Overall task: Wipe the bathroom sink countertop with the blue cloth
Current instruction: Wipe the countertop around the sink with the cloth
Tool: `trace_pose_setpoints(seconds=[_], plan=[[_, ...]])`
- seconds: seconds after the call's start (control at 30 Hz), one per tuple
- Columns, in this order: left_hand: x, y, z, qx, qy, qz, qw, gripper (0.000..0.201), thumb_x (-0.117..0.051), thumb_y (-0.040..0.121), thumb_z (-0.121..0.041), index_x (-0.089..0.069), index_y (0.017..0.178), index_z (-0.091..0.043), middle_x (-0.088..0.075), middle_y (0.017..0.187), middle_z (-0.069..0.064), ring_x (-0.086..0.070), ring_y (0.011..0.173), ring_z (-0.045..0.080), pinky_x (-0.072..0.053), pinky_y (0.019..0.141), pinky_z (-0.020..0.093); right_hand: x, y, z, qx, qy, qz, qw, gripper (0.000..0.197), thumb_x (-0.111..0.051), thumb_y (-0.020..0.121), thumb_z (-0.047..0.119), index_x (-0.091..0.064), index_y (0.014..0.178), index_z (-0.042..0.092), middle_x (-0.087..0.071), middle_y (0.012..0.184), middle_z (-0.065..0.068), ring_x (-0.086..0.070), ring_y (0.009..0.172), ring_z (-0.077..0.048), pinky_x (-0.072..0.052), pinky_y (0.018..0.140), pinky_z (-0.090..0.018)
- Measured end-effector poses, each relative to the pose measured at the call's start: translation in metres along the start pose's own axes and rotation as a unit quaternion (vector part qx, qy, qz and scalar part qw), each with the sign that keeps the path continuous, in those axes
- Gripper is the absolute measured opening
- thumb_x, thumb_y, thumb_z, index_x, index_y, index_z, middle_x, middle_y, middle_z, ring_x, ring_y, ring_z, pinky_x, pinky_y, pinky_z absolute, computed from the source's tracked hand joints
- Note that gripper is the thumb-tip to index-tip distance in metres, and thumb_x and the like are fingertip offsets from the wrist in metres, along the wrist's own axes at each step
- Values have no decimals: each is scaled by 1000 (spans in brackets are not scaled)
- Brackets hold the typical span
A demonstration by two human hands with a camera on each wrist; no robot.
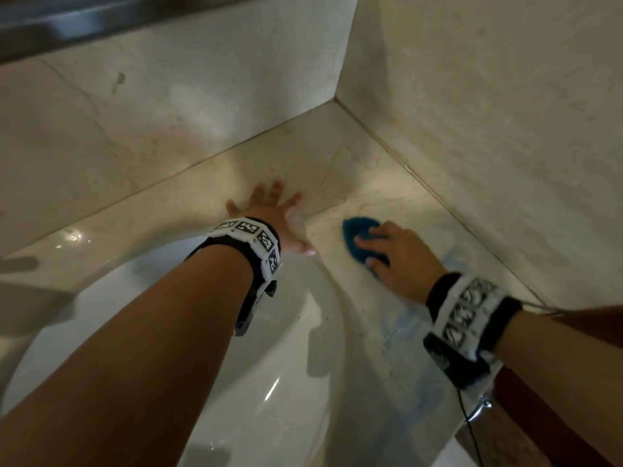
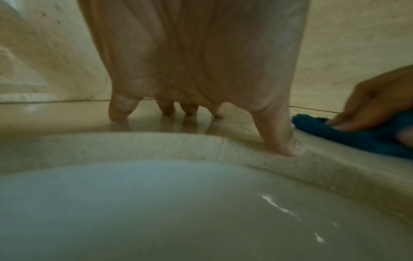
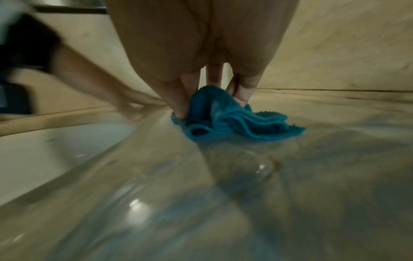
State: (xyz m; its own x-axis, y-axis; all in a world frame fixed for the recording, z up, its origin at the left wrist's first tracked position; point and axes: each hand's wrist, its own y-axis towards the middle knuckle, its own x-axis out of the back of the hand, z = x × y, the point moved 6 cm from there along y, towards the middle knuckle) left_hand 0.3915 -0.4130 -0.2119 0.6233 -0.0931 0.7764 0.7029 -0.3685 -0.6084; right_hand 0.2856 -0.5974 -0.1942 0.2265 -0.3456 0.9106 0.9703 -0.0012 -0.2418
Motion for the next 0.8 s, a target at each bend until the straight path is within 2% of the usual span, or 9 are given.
trace_pose_setpoints(seconds=[0.07, 0.17, 0.37, 0.43, 0.47, 0.57, 0.63, 0.7, 0.8], plan=[[0, -1, 0, -1, -5, 0, 1000, 111, -62, 64, -74, 11, 143, -49, 30, 152, -11, 22, 143, 22, -2, 109, 67, -6, -15, 13, 44, -17, 9, 999, 35, -55, 91, 18, -58, 125, 20, -47, 136, -7, -47, 118, -29, -34, 106, -30], [0, -2, -1, 1, -6, 6, 1000, 111, -62, 64, -74, 12, 143, -48, 31, 152, -11, 23, 143, 21, -1, 109, 67, 2, -4, 5, 40, 23, -1, 999, 31, -56, 89, 15, -62, 119, 20, -52, 125, -7, -51, 112, -25, -38, 100, -29], [1, -1, -1, 6, -1, 17, 1000, 113, -62, 63, -75, 14, 142, -49, 33, 151, -11, 23, 142, 21, -1, 109, 68, 22, 34, -37, -113, 21, -78, 990, 35, -52, 91, 17, -53, 126, 17, -42, 124, -13, -49, 108, -33, -41, 97, -35], [2, -1, -1, 4, -1, 15, 1000, 113, -62, 63, -75, 14, 142, -49, 32, 151, -11, 23, 143, 21, -1, 108, 68, 16, 33, -26, -113, 17, -71, 991, 37, -51, 91, 17, -51, 129, 16, -40, 128, -13, -49, 109, -35, -41, 101, -38], [2, -1, -1, 3, -3, 14, 1000, 112, -63, 63, -74, 13, 142, -49, 31, 152, -11, 23, 143, 21, -1, 108, 68, 10, 29, -15, -89, 26, -61, 994, 38, -52, 91, 16, -51, 129, 17, -41, 128, -11, -49, 111, -33, -39, 102, -36], [4, -2, -2, 3, -8, 8, 1000, 111, -64, 64, -73, 12, 142, -50, 30, 152, -12, 22, 143, 21, -1, 109, 67, -5, 9, 21, 28, 59, -2, 998, 40, -56, 87, 11, -55, 126, 19, -44, 126, -7, -49, 110, -20, -31, 96, -14], [4, -2, -2, 4, -7, 7, 1000, 111, -64, 64, -73, 12, 142, -50, 30, 152, -12, 22, 143, 21, -2, 109, 67, -4, 5, 21, 63, 76, 36, 994, 41, -56, 85, 4, -58, 123, 17, -46, 123, -6, -48, 107, -16, -26, 93, -8], [4, -2, -2, 3, -2, 8, 1000, 112, -63, 63, -74, 12, 142, -50, 30, 152, -12, 22, 143, 21, -2, 109, 68, 6, 16, 0, 32, 76, 12, 997, 40, -54, 84, 0, -61, 121, 14, -48, 123, -8, -49, 109, -19, -25, 90, -8], [4, -3, -2, 1, -3, 13, 1000, 112, -63, 64, -74, 13, 142, -49, 31, 151, -11, 23, 142, 21, -1, 109, 68, 32, 37, -49, -101, 65, -89, 989, 35, -51, 87, 2, -60, 121, 9, -48, 125, -13, -50, 113, -28, -29, 88, -13]])
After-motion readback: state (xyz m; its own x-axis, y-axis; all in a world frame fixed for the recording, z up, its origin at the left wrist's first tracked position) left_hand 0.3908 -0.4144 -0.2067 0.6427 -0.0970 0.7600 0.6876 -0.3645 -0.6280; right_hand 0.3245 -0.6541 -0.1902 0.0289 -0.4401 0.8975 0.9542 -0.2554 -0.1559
